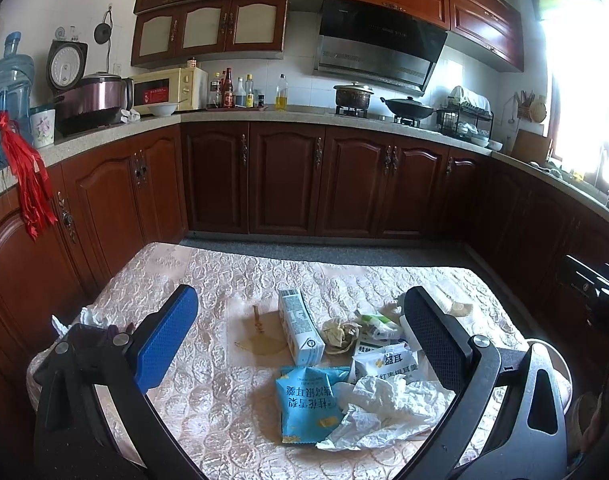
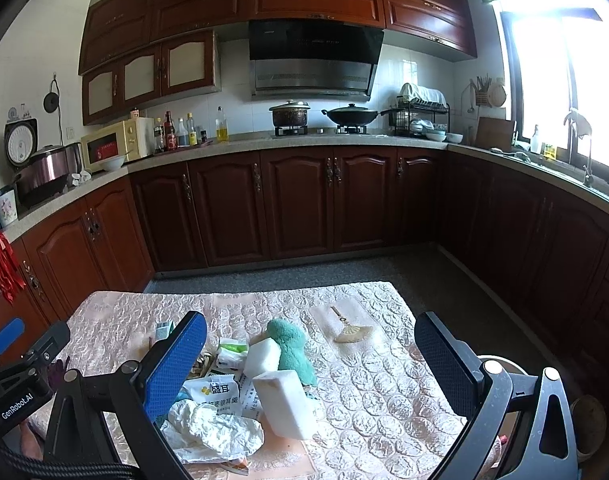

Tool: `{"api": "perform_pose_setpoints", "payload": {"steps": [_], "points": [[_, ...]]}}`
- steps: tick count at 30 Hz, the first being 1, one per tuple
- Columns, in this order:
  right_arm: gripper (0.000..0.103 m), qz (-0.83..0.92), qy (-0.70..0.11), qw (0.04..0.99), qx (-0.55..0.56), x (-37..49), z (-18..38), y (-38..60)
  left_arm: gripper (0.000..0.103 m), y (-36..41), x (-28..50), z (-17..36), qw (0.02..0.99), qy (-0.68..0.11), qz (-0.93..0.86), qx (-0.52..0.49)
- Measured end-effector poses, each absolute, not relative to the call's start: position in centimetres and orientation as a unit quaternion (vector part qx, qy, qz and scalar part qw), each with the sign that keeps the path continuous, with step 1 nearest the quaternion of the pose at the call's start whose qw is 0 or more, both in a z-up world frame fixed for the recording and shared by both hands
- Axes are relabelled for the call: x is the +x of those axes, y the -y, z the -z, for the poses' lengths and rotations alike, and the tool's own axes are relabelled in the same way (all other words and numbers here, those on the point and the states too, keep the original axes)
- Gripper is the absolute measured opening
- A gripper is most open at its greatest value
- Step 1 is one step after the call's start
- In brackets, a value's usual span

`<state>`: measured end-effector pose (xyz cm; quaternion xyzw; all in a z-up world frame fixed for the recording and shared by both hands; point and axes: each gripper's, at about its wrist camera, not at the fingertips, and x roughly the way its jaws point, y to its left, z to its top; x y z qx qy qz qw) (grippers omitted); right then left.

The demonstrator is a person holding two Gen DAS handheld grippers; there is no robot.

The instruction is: Collect trash

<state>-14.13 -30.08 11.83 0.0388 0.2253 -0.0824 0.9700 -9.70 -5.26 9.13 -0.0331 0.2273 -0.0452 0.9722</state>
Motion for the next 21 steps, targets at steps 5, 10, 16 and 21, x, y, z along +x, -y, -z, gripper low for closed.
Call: {"api": "perform_pose_setpoints", "payload": {"steps": [5, 10, 16, 21], "points": [[0.103, 0.082, -0.224, 0.970, 0.042, -14.11, -11.93, 30.14, 0.102, 5.35, -9.76, -9.04, 0.972, -0.228, 0.045, -0.032], [0.103, 0.082, -0.227, 0.969, 0.041, -14.12, -11.79, 30.09, 0.102, 5.40, -9.82, -8.90, 0.972, -0.230, 0.045, -0.032], [0.103, 0.082, -0.229, 0.969, 0.039, -14.12, -11.61, 30.10, 0.102, 5.44, -9.88, -8.86, 0.972, -0.230, 0.044, -0.031], [0.103, 0.081, -0.227, 0.970, 0.034, -14.15, -11.19, 30.10, 0.102, 5.37, -9.89, -8.81, 0.972, -0.230, 0.044, -0.031]]}}
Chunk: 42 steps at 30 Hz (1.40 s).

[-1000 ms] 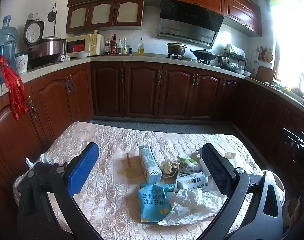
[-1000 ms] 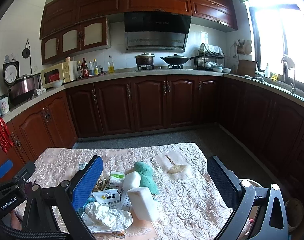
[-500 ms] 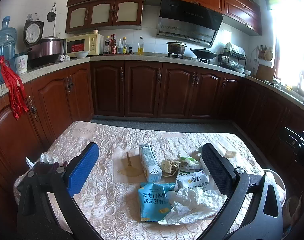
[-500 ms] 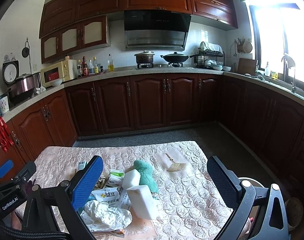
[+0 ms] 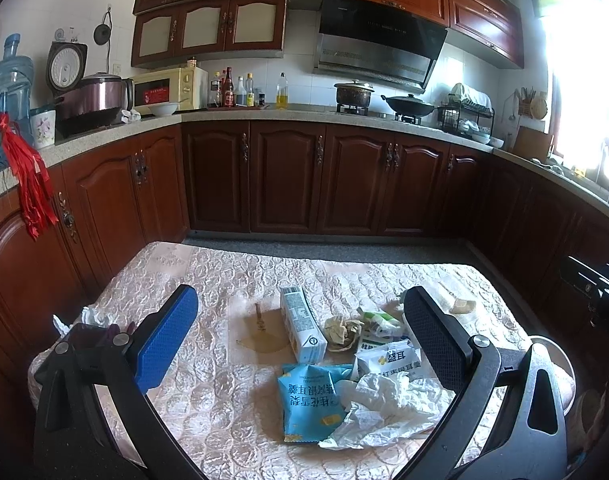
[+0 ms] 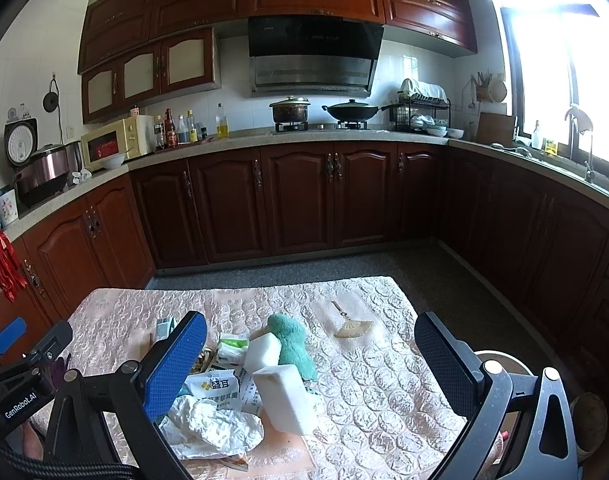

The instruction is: Collect trash

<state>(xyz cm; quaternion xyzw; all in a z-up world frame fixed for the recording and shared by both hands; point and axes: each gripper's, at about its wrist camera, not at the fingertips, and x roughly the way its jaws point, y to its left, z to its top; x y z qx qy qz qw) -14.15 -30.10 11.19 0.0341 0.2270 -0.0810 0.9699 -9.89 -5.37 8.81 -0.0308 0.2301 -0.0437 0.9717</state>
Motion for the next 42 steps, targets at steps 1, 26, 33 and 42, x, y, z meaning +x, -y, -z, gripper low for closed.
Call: {"api": "perform_pose_setpoints", "payload": {"steps": [1, 26, 33, 42], "points": [[0.103, 0.081, -0.228, 0.970, 0.034, -14.1, -11.1, 30.1, 0.102, 5.4, -9.9, -8.9, 0.972, -0.230, 0.044, -0.031], [0.103, 0.075, -0.261, 0.962, 0.028, -13.3, -10.0, 30.0, 0.102, 4.9, -9.2, -8.1, 0.968, -0.246, 0.040, -0.029], [0.103, 0.068, -0.281, 0.957, 0.032, -12.9, -9.3, 29.9, 0.102, 4.6, -8.7, -7.2, 0.963, -0.264, 0.043, -0.028], [0.103, -0.011, -0.345, 0.938, 0.037, -11.1, -4.5, 29.0, 0.102, 1.9, -7.1, -3.8, 0.947, -0.319, 0.032, -0.020]]}}
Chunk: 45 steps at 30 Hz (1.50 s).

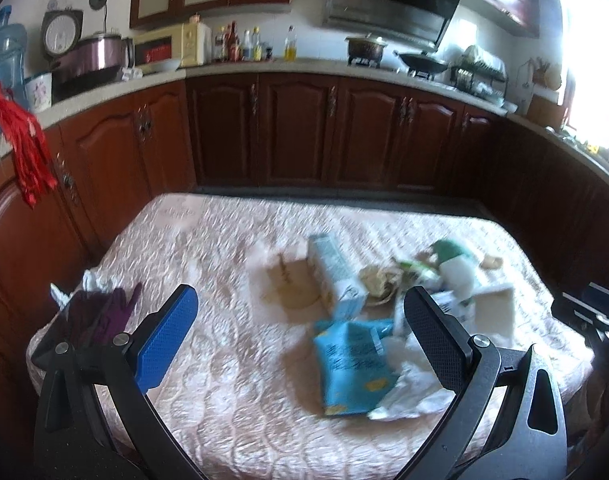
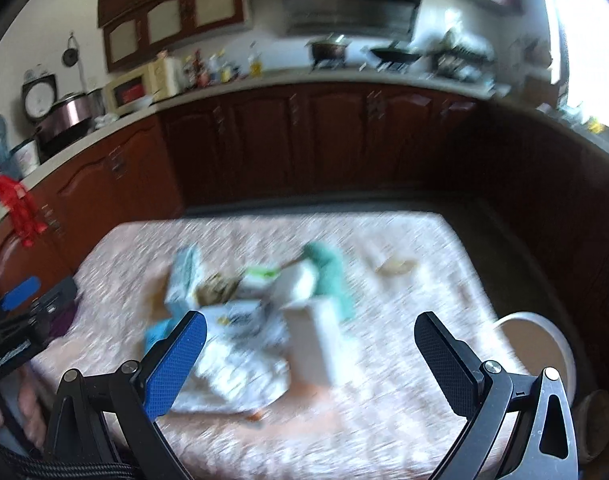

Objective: Collect trash
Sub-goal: 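Grasp the blue snack packet with left tool while right tool grasps crumpled tissue, then carry the blue packet and tissue over the white bucket with both tools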

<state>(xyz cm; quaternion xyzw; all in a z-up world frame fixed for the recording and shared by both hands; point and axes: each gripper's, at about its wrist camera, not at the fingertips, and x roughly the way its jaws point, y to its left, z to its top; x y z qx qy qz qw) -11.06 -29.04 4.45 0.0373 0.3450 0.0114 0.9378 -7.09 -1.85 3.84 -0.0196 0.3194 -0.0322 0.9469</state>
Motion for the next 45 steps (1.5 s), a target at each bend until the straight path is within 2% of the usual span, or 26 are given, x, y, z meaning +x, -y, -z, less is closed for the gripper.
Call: {"api": "perform_pose_setpoints", "payload": {"steps": [3, 6, 9, 11, 13, 15, 16, 17, 18, 19, 20, 22, 26, 30, 31, 36, 37, 45], "points": [[0.102, -0.055, -0.370, 0.926, 0.047, -9.9, -1.7, 28.2, 0.102, 0.9, -6.3, -2.3, 0.938, -0.345, 0.024, -0.024], [0.089, -0.096, -0.398, 0.911, 0.050, -8.5, 0.8, 26.4, 0.102, 0.4, -5.6, -1.3, 0.932, -0.360, 0.024, -0.031], [0.084, -0.122, -0.416, 0.900, 0.047, -7.6, 2.2, 24.2, 0.102, 0.8, -4.8, -0.3, 0.925, -0.378, 0.034, -0.019], [0.076, -0.134, -0.433, 0.891, 0.042, -6.9, 2.9, 23.4, 0.102, 1.3, -4.3, 0.3, 0.920, -0.390, 0.040, -0.005], [0.063, -0.152, -0.449, 0.879, 0.042, -6.2, 4.1, 22.5, 0.102, 1.7, -3.7, 1.3, 0.911, -0.408, 0.053, 0.000], [0.055, -0.152, -0.463, 0.873, 0.033, -5.5, 5.2, 22.0, 0.102, 2.0, -3.0, 2.3, 0.902, -0.426, 0.066, -0.006], [0.045, -0.151, -0.467, 0.871, 0.028, -5.4, 5.7, 21.9, 0.102, 2.2, -2.7, 2.6, 0.898, -0.435, 0.072, -0.010], [0.040, -0.152, -0.466, 0.871, 0.030, -5.4, 5.8, 22.1, 0.102, 2.4, -2.3, 3.1, 0.892, -0.445, 0.081, -0.014], [0.026, -0.157, -0.463, 0.872, 0.036, -5.4, 6.0, 22.4, 0.102, 2.7, -1.9, 3.5, 0.886, -0.455, 0.089, -0.018], [0.019, -0.158, -0.461, 0.872, 0.039, -5.5, 5.9, 22.6, 0.102, 2.9, -1.6, 3.7, 0.882, -0.462, 0.095, -0.019], [0.018, -0.157, -0.457, 0.875, 0.039, -5.7, 5.7, 22.9, 0.102, 3.3, -1.2, 4.0, 0.877, -0.469, 0.101, -0.019], [0.015, -0.154, -0.450, 0.879, 0.040, -6.1, 5.0, 23.7, 0.093, 4.1, -0.7, 4.5, 0.871, -0.477, 0.114, -0.009], [0.015, -0.142, -0.426, 0.891, 0.066, -7.0, 2.9, 26.1, 0.084, 6.2, -0.1, 5.7, 0.855, -0.499, 0.143, 0.019], [0.015, -0.121, -0.408, 0.900, 0.090, -7.7, 1.0, 28.7, 0.068, 7.3, 0.5, 7.2, 0.841, -0.520, 0.151, 0.019], [0.015, -0.117, -0.405, 0.902, 0.095, -7.9, 0.7, 29.2, 0.054, 7.4, 0.7, 7.5, 0.838, -0.524, 0.153, 0.014], [0.015, -0.115, -0.400, 0.903, 0.108, -8.4, 0.1, 30.1, 0.045, 7.3, 0.1, 6.8, 0.843, -0.517, 0.148, 0.018], [0.015, -0.116, -0.399, 0.903, 0.109, -8.5, -0.1, 30.1, 0.026, 6.9, -0.3, 6.3, 0.846, -0.512, 0.145, 0.018], [0.015, -0.119, -0.376, 0.911, 0.118, -9.6, -1.3, 30.8, 0.026, 5.3, -2.4, 1.5, 0.868, -0.473, 0.151, 0.004]]}}
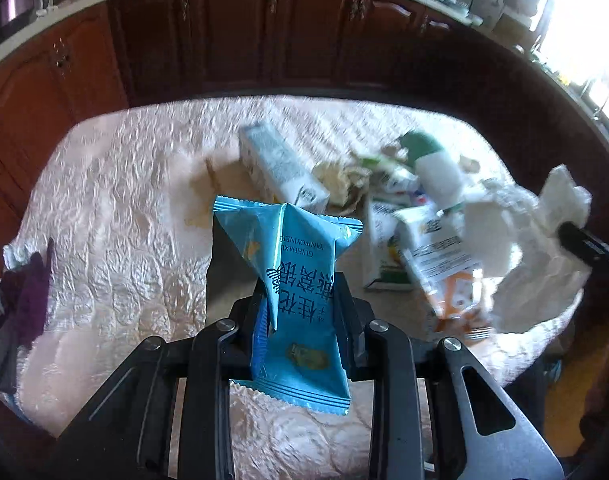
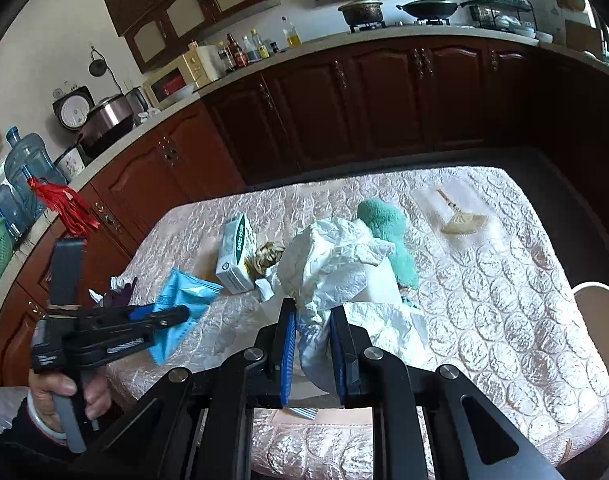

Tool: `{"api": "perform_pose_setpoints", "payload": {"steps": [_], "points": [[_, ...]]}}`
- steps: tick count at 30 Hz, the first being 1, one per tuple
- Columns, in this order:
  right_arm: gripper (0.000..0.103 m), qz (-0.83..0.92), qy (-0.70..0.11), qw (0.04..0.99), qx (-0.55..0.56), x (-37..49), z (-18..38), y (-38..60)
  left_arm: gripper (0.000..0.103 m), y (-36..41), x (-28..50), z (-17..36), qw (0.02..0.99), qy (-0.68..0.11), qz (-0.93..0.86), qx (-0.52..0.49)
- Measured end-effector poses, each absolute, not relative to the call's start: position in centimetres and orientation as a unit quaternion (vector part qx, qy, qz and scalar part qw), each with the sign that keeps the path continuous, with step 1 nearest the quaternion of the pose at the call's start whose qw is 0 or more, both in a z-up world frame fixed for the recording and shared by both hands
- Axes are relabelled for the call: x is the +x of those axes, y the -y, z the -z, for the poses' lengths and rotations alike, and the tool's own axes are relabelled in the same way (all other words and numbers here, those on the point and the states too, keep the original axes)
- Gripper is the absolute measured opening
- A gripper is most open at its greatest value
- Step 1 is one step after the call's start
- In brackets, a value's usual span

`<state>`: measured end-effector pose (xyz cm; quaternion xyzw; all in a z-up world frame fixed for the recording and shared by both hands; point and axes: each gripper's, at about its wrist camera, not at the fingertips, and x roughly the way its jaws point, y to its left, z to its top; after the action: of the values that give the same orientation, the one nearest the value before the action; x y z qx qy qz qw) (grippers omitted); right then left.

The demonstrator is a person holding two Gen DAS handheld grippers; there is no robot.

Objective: Collect trash
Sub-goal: 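Carry the blue packet and tissue over the white bucket with both tools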

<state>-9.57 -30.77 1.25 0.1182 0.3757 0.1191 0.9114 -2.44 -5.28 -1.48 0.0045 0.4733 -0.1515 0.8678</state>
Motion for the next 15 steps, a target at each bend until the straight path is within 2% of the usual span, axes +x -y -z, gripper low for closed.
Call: {"api": "perform_pose_setpoints", "payload": {"steps": [15], "points": [[0.015, -0.053, -0.340, 0.927, 0.147, -12.5, -4.0, 37.4, 0.026, 15.0, -3.8, -3.5, 0.869, -0.431, 0.241, 0.037]]}}
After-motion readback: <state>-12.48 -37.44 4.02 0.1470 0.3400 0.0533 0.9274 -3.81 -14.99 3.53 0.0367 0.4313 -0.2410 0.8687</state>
